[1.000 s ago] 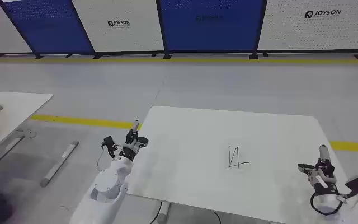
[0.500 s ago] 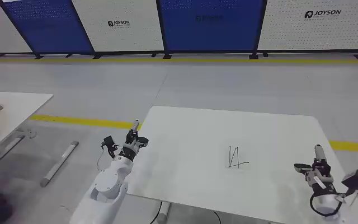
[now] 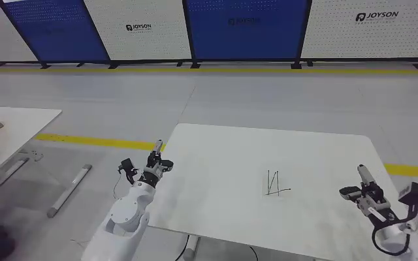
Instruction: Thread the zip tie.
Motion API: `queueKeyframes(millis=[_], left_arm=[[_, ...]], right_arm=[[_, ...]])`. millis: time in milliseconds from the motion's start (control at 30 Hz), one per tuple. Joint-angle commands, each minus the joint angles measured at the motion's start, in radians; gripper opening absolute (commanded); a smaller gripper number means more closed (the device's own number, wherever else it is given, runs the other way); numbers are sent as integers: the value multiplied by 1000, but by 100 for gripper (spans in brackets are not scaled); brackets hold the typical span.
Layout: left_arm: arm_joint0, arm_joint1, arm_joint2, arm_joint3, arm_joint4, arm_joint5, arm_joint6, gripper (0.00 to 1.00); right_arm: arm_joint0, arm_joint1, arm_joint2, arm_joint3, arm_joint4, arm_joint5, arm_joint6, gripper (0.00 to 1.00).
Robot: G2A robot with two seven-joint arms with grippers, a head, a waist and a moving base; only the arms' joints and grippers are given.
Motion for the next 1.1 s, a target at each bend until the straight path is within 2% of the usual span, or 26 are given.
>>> queueKeyframes(millis=[0, 333, 367, 467, 567, 733, 833, 933, 1067], left_arm=[[0, 0, 0, 0, 0, 0, 0, 100], [0, 0, 0, 0, 0, 0, 0, 100], [0, 0, 0, 0, 0, 0, 0, 100], [0, 0, 0, 0, 0, 0, 0, 100], [0, 0, 0, 0, 0, 0, 0, 100], [0, 0, 0, 0, 0, 0, 0, 100], [0, 0, 0, 0, 0, 0, 0, 100], [0, 0, 0, 0, 0, 0, 0, 100], [0, 0, 0, 0, 0, 0, 0, 100]], right_arm=[[0, 0, 0, 0, 0, 0, 0, 100], [0, 0, 0, 0, 0, 0, 0, 100], [5, 1, -7, -12, -11, 0, 26, 100], [67, 14, -1, 3, -33, 43, 190, 100], [120, 26, 4, 17, -94, 85, 282, 100], [218, 39, -56, 60, -187, 165, 414, 100], [284, 42, -136, 103, -276, 199, 455, 100], [331, 36, -205, 152, -299, 220, 426, 100], [335, 34, -209, 158, -296, 223, 415, 100]])
